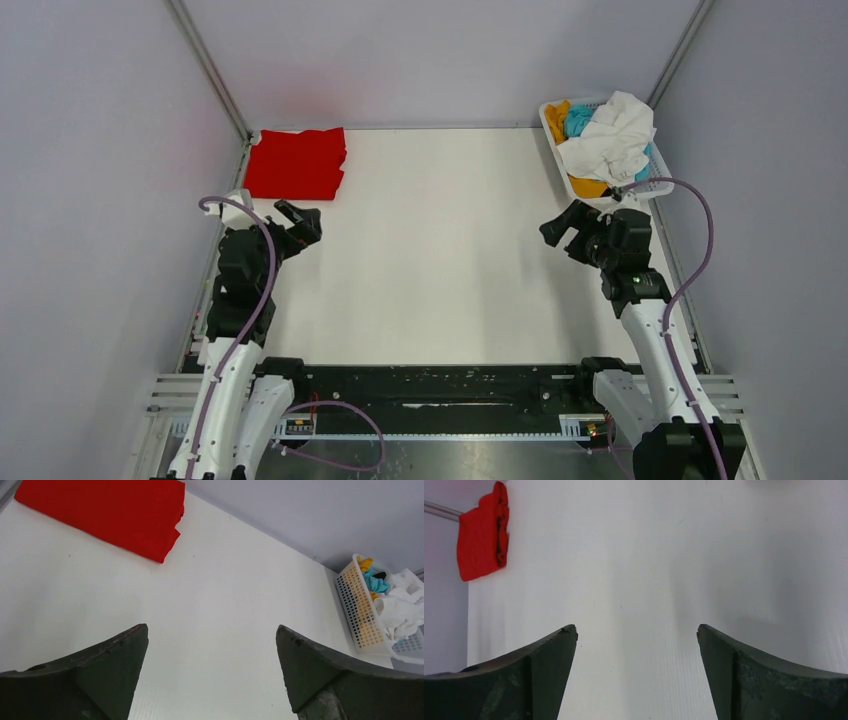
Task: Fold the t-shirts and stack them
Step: Grab crumpled tshirt from bin with the right arm
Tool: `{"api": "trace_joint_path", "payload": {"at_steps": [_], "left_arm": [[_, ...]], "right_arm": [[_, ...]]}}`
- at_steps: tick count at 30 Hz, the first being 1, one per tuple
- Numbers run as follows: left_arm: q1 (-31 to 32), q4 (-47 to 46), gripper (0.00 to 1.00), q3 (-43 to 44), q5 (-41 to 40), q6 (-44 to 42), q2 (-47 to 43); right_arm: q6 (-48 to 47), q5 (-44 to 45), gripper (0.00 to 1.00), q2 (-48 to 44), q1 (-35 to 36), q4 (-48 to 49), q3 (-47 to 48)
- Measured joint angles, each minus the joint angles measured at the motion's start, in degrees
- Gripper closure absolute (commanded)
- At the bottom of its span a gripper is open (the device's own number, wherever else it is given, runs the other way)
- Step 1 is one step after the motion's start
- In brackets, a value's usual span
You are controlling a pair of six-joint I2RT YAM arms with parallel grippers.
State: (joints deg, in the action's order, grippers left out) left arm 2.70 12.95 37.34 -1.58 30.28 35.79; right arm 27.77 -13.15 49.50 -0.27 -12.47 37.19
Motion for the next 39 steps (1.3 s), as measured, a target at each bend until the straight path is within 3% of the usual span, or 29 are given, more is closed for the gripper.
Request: {"api": "trace_joint_path", "payload": {"at_steps": [6,10,18,26,35,39], "left_arm": [[0.0,-1.01,0.01,-0.37,0.13,0.02,-1.66],[0.0,-0.98,0.01,-0.37,0.13,0.02,-1.66],[0.0,-0.94,0.01,-0.37,0.22,0.2,0.5],[0.0,-1.05,0.01,-0.37,0.28,0.2,2.32],[0.0,-1.07,0.01,-0.37,0.02,0.2,2.32],[0.0,-1.07,0.01,-0.37,-0.24,0.2,2.32]], "right_arm": [[-2.86,0.68,0.02,2.12,0.0,2.95,6.99],[-6.8,7.91,0.02,7.78,0.0,3.61,15.39],[-14.12,20.63,0.02,30.47,-0.28,1.09,37.97],[-13.66,28.04,0.01,55.01,-0.28,-1.9,55.74],[-8.09,31.93,0.14,72.43,-0.39,-6.36,68.67],[-5.88,33.11,0.36,73.85,-0.52,-7.87,69.13]]}}
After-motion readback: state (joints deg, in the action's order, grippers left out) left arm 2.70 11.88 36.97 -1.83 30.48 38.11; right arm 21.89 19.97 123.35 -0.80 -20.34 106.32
